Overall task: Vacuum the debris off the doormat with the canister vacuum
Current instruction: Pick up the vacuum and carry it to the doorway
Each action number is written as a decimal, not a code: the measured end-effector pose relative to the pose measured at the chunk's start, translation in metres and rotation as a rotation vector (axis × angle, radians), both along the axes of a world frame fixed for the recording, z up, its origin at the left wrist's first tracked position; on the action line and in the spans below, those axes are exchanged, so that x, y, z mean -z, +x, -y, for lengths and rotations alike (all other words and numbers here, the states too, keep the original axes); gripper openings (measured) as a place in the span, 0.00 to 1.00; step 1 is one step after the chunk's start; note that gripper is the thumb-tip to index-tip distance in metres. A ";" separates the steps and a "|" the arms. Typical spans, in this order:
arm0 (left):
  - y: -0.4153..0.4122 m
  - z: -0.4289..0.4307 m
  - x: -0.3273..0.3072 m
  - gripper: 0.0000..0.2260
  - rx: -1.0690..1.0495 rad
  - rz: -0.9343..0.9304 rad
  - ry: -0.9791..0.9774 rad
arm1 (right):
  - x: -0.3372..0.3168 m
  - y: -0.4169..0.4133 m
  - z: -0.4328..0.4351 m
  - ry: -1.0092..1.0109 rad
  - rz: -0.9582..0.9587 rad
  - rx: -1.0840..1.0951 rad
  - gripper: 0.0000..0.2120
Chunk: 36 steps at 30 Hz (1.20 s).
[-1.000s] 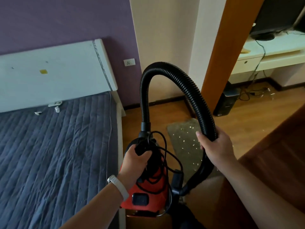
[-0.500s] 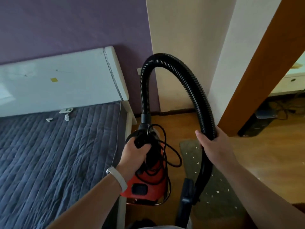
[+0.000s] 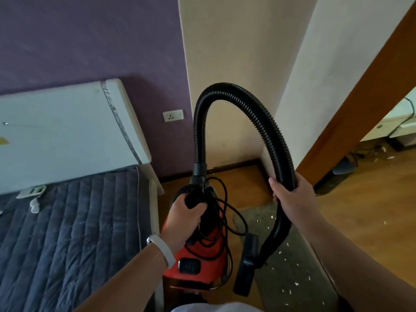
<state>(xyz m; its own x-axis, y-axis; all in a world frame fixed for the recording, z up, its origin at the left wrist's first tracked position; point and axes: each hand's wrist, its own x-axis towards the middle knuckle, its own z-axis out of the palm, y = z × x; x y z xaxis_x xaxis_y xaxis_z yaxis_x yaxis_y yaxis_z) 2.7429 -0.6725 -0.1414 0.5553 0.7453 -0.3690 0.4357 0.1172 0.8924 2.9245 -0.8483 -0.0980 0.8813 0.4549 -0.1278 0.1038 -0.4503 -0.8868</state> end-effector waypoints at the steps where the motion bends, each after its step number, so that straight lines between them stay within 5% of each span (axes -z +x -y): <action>1: 0.006 -0.017 0.001 0.05 0.030 0.004 -0.004 | 0.000 0.001 -0.015 -0.008 0.003 0.019 0.11; 16: 0.113 -0.182 0.028 0.07 0.284 -0.062 -0.005 | 0.018 0.062 -0.135 0.100 -0.070 0.265 0.07; 27: 0.224 -0.222 0.048 0.06 0.416 -0.194 0.039 | 0.094 0.159 -0.185 0.163 -0.318 0.390 0.04; 36: 0.303 -0.267 0.132 0.07 0.527 -0.334 0.029 | 0.174 0.235 -0.226 0.144 -0.421 0.511 0.05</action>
